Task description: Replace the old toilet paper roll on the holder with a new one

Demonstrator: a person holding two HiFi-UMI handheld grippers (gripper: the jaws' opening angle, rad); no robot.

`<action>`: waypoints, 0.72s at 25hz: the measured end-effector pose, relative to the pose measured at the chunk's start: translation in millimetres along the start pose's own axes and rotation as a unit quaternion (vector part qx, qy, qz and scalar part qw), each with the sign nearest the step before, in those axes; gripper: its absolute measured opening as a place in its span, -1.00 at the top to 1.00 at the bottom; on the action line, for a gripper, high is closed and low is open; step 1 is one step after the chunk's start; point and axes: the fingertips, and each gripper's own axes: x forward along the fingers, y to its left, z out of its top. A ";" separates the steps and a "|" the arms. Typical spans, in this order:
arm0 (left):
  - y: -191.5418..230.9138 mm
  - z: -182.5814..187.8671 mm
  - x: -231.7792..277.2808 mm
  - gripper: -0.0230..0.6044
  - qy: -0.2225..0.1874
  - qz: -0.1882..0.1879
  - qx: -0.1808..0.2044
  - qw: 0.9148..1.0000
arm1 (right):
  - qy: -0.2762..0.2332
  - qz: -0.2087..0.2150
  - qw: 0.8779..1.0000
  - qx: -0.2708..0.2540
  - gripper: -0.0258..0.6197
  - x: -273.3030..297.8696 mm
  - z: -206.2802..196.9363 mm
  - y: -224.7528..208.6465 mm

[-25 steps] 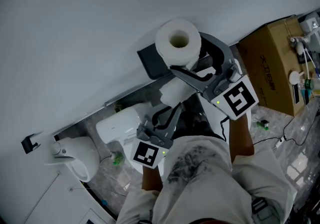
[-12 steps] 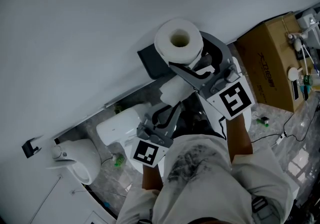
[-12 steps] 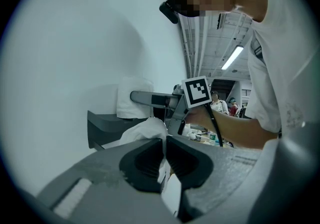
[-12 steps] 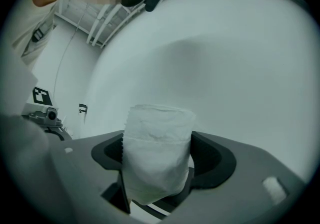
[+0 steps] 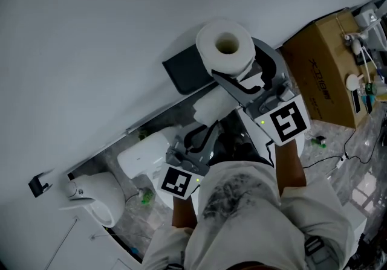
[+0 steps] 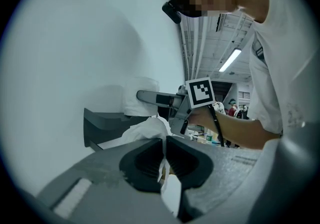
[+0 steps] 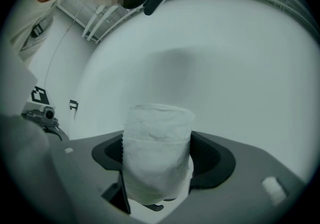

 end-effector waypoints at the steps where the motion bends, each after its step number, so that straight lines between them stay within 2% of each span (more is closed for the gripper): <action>1: -0.8 -0.6 0.4 0.87 0.001 -0.002 -0.001 1.000 | -0.001 -0.005 1.000 -0.001 -0.20 -2.8 0.9 -1.8; 18: -17.9 -0.4 15.1 0.87 -0.003 -0.033 -0.003 0.999 | 0.002 -0.069 0.997 -0.020 -0.20 -54.0 7.7 -24.1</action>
